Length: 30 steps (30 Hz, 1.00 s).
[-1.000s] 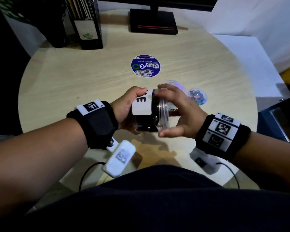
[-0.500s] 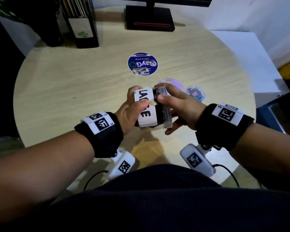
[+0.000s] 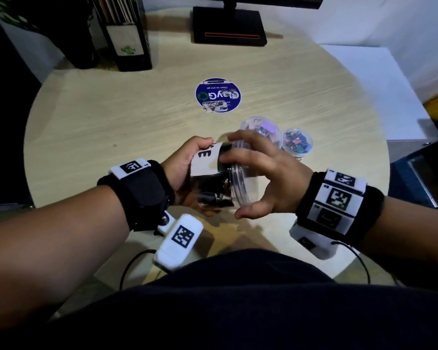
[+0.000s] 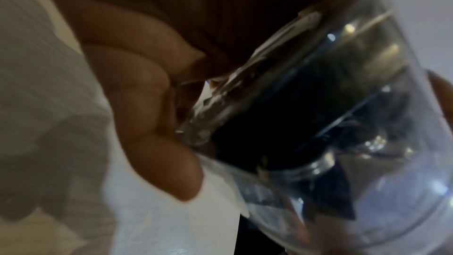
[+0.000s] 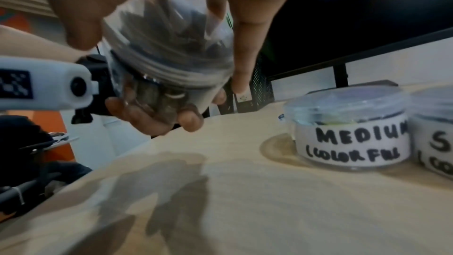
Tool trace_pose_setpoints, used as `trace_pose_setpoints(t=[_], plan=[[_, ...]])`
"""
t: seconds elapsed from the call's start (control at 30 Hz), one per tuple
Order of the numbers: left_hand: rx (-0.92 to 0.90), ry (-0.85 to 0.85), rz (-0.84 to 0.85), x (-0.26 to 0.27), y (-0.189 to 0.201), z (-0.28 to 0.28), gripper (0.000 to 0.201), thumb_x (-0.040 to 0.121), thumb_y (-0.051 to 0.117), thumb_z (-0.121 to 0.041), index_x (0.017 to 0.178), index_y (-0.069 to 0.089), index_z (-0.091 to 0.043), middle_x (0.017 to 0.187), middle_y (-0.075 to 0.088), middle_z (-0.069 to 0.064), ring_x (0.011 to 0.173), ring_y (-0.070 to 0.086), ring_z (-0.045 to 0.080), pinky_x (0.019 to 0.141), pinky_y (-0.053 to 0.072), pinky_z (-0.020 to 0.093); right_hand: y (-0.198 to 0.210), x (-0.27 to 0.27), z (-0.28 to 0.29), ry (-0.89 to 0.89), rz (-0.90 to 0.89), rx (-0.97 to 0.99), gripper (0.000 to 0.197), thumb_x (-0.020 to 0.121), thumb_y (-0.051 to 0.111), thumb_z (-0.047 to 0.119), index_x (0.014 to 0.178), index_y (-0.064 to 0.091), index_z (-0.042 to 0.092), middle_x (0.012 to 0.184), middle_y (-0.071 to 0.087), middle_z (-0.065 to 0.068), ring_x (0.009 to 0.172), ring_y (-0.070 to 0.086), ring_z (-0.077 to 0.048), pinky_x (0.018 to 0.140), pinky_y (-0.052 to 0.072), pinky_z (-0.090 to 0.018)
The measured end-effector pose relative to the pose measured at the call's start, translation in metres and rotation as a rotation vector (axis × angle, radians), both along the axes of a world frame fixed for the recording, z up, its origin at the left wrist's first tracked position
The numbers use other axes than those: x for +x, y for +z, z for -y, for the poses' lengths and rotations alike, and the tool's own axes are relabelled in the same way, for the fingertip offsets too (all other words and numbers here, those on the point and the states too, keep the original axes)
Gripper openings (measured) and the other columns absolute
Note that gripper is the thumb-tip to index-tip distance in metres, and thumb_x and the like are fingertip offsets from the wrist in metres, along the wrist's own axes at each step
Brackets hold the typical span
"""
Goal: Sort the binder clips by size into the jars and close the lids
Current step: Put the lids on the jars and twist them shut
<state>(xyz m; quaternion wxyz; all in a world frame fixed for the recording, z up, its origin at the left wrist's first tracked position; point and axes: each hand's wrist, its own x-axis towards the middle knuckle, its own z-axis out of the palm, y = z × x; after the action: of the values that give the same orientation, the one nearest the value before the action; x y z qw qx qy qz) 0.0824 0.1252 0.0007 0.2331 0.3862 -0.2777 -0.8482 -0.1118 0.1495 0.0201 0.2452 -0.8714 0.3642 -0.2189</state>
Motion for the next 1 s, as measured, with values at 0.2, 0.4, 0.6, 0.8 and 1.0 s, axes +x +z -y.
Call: trace_pose_setpoints(t=[0.2, 0.4, 0.6, 0.8, 1.0], plan=[[-0.151, -0.073, 0.191, -0.008, 0.004, 0.003, 0.048, 0.082, 0.034, -0.058, 0.085, 0.07, -0.028, 0.076, 0.067, 0.005, 0.061, 0.057, 0.024, 0.055, 0.043, 0.027, -0.002, 0.004, -0.002, -0.247, 0.323, 0.38, 0.076, 0.057, 0.068, 0.072, 0.123, 0.034, 0.055, 0.123, 0.051, 0.013, 0.107, 0.06, -0.013, 0.077, 0.052, -0.022], [-0.319, 0.105, 0.239, -0.019, 0.013, 0.002, 0.066, 0.065, 0.056, -0.048, 0.119, 0.05, -0.009, 0.099, 0.061, 0.028, 0.082, 0.063, 0.036, 0.068, 0.053, 0.054, 0.0, 0.006, 0.002, -0.391, 0.438, 0.805, 0.068, 0.061, 0.065, 0.059, 0.121, 0.034, 0.059, 0.124, 0.054, -0.001, 0.089, 0.067, -0.028, 0.053, 0.056, -0.039], [-0.296, 0.118, 0.196, -0.022, 0.014, 0.004, 0.069, 0.063, 0.056, -0.045, 0.126, 0.045, -0.02, 0.12, 0.055, 0.028, 0.101, 0.057, 0.049, 0.071, 0.048, 0.059, 0.013, 0.002, 0.009, -0.448, 0.551, 0.936, 0.07, 0.057, 0.073, 0.047, 0.121, 0.046, 0.044, 0.111, 0.064, -0.012, 0.08, 0.067, -0.031, 0.055, 0.054, -0.041], [-0.181, 0.086, 0.115, -0.015, 0.018, 0.008, 0.035, 0.081, 0.049, -0.043, 0.092, 0.058, -0.011, 0.07, 0.066, 0.006, 0.058, 0.06, 0.021, 0.053, 0.051, 0.029, 0.025, 0.0, 0.005, -0.231, 0.368, 0.498, 0.078, 0.051, 0.082, 0.052, 0.116, 0.041, 0.058, 0.12, 0.053, 0.009, 0.101, 0.062, -0.018, 0.071, 0.052, -0.017], [-0.068, -0.045, -0.027, -0.006, 0.013, 0.006, 0.038, 0.07, 0.049, -0.051, 0.077, 0.074, -0.024, 0.073, 0.068, 0.007, 0.058, 0.06, 0.022, 0.066, 0.036, 0.03, 0.018, -0.008, 0.008, 0.012, -0.018, 0.005, 0.084, 0.061, 0.077, 0.051, 0.13, 0.037, 0.025, 0.133, 0.041, -0.012, 0.128, 0.041, -0.027, 0.091, 0.051, -0.03]])
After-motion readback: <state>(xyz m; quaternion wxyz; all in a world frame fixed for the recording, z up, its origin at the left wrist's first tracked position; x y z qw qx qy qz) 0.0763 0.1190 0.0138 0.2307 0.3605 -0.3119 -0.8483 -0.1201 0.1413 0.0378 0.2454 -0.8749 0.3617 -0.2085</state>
